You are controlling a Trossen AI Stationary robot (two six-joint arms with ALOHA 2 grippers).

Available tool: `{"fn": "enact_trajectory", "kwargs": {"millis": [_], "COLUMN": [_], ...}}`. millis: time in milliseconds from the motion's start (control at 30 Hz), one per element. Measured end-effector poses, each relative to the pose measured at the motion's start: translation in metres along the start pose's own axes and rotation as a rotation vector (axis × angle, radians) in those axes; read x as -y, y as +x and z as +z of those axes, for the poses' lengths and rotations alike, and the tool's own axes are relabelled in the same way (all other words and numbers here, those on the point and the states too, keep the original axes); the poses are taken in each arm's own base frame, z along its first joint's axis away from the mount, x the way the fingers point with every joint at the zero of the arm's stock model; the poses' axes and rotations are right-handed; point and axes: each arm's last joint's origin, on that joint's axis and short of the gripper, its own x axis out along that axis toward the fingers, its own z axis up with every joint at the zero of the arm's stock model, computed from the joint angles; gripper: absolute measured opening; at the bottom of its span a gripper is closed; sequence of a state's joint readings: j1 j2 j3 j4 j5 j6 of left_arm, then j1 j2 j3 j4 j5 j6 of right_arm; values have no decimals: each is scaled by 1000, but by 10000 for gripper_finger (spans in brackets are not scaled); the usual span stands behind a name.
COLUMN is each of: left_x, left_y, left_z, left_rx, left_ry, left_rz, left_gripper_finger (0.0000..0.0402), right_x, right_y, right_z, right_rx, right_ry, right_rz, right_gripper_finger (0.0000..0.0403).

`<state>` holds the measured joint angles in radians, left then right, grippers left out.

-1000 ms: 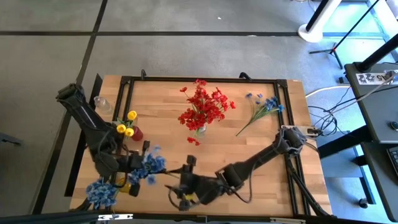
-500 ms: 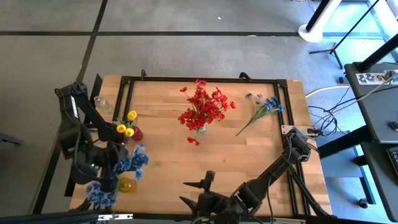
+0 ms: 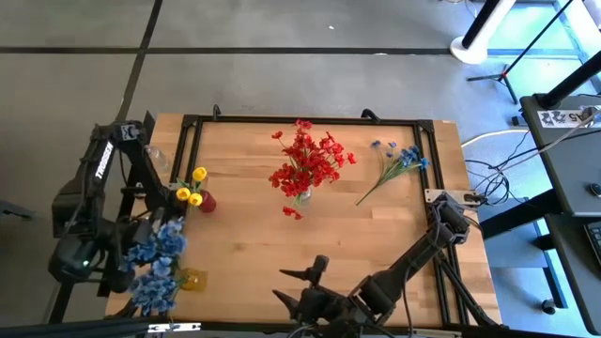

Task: Sort flowers into vase by color
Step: Put the bottom blue flower into the yellow vase

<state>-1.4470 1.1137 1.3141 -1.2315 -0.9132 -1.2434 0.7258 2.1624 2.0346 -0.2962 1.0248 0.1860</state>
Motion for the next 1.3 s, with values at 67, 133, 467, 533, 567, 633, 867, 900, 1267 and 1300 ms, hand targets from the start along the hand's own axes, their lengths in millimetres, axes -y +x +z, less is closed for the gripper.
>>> {"fn": "enact_trajectory", "kwargs": {"millis": [67,133,467,533,567,633,867,900,1267,1300], "left_x": [1,1,-2,-3,-4,-3,2,2,-11,-11], "left_y": [-2,-1,15,16,17,17,5,2,-9,-9], "left_z": [-4,-9,-40,-43,-44,-43,-26,-23,-8,-9], "left_rx": [4,-6,-24,-24,-27,-24,-35,-42,-54,-57], "left_ry": [4,-7,-3,-11,-10,-12,10,11,58,53], "left_rz": [-12,-15,17,25,26,24,-24,-28,32,30], "left_gripper_finger": [7,7,7,7,7,7,7,7,7,7], "right_x": [0,1,3,3,3,3,7,8,13,13], "right_y": [0,0,3,3,3,3,9,11,19,19], "right_z": [0,0,1,1,1,1,1,1,2,2], "right_rx": [4,5,4,3,4,4,3,2,-7,-7], "right_ry": [11,17,22,22,22,22,27,29,42,47], "right_rz": [-18,-22,-30,-30,-30,-30,-52,-56,-45,-43], "right_gripper_finger": [227,227,227,227,227,227,227,227,227,227]}}
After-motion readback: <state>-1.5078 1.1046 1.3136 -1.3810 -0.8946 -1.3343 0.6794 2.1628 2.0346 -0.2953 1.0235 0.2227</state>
